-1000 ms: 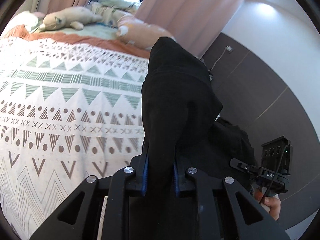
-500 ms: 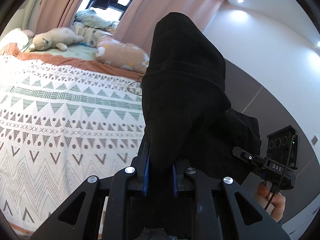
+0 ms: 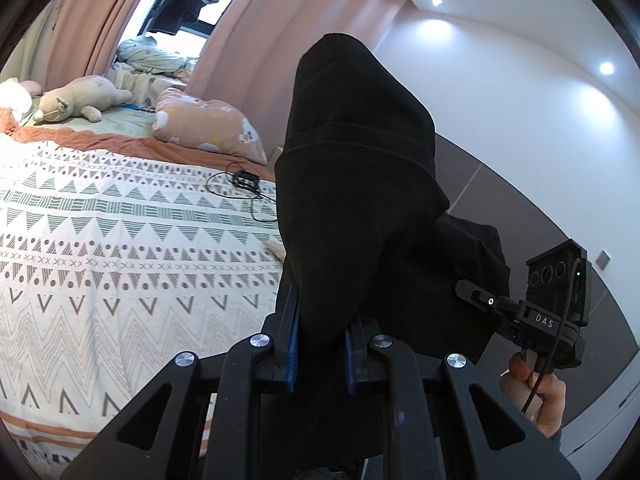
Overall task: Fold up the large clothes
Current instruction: 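Lift the folded jacket with both tools and carry it toward the clothes stack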
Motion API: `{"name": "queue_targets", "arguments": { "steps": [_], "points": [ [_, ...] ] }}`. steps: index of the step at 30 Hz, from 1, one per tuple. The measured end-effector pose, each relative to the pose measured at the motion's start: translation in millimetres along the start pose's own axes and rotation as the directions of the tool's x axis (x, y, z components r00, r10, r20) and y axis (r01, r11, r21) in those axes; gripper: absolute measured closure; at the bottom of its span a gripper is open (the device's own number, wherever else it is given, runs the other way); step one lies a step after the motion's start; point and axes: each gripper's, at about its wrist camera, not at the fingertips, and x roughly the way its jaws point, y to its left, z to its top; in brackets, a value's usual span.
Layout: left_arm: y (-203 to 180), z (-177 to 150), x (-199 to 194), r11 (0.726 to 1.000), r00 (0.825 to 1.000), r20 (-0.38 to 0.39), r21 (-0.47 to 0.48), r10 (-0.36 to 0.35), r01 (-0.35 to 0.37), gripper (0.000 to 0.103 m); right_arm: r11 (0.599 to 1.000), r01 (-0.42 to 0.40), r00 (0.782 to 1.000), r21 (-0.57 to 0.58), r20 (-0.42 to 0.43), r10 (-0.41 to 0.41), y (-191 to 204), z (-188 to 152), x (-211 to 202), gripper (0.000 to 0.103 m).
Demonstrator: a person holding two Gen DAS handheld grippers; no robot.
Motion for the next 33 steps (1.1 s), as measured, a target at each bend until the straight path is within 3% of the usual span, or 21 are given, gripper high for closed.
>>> {"name": "queue_targets", "arguments": {
  "steps": [9,21,27,33],
  "points": [
    [-51,-8,12,0.999,0.999,-0.015,0.023,-0.038,0.038,0.084,0.999,0.018,0.999,-0.032,0.048,-0.016,-21,-2,-55,0.094],
    [-135,2,55,0.991,0.994,-0.04,0.087,-0.097,0.1,0.084,0.992,0.078,0.992,-0.101,0.103,-0.068,-55,24,-119,0.094],
    [-178,6,99,0.976,0.982,-0.085,0.123,-0.168,0.178,0.084,0.984,0.134,0.984,-0.121,0.138,-0.116,-71,30,-145,0.094],
    [-201,16,151,0.954,0.957,-0.145,0.133,-0.25,0.269,0.084,0.972,0.207,0.966,-0.11,0.179,-0.186,-82,41,-145,0.096]
  ]
}}
